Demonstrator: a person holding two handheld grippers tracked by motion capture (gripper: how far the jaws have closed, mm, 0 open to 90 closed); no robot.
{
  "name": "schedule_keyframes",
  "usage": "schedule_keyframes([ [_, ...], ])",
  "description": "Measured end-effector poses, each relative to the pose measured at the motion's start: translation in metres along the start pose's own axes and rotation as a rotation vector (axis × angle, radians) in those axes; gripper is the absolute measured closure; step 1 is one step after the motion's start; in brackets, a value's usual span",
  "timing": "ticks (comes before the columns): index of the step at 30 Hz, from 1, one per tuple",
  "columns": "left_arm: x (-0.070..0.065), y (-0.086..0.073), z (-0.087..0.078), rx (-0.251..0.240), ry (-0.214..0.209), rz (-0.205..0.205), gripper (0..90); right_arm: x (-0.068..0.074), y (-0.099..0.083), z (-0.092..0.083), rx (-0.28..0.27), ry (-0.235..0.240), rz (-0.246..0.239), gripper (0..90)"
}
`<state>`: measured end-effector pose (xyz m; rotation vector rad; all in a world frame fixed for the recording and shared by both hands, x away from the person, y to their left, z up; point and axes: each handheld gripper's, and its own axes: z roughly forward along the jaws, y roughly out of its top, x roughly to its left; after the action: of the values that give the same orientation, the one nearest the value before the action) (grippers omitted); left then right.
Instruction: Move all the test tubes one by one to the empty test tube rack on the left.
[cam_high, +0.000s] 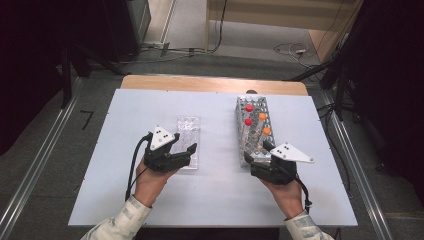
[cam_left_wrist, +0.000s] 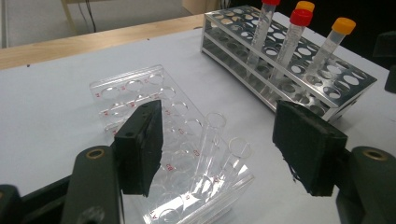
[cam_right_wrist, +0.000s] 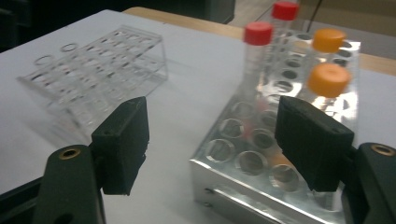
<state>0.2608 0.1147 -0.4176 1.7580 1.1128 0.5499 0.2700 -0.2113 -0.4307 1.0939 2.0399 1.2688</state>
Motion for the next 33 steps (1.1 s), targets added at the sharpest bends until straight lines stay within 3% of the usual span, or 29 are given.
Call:
schedule_keyframes([
  [7,0.002,0.000,0.001,0.003,0.009,-0.023,26.0,-0.024,0.000,0.003,-0.002,-0.069,0.027,26.4],
  [17,0.003,0.000,0.001,0.000,0.022,-0.027,23.0,-0.039,-0.003,0.014,0.013,-0.122,0.048,30.3],
  [33,0.003,-0.001,0.003,0.006,0.022,-0.025,23.1,-0.045,-0.007,0.041,0.049,-0.141,0.066,59.4],
])
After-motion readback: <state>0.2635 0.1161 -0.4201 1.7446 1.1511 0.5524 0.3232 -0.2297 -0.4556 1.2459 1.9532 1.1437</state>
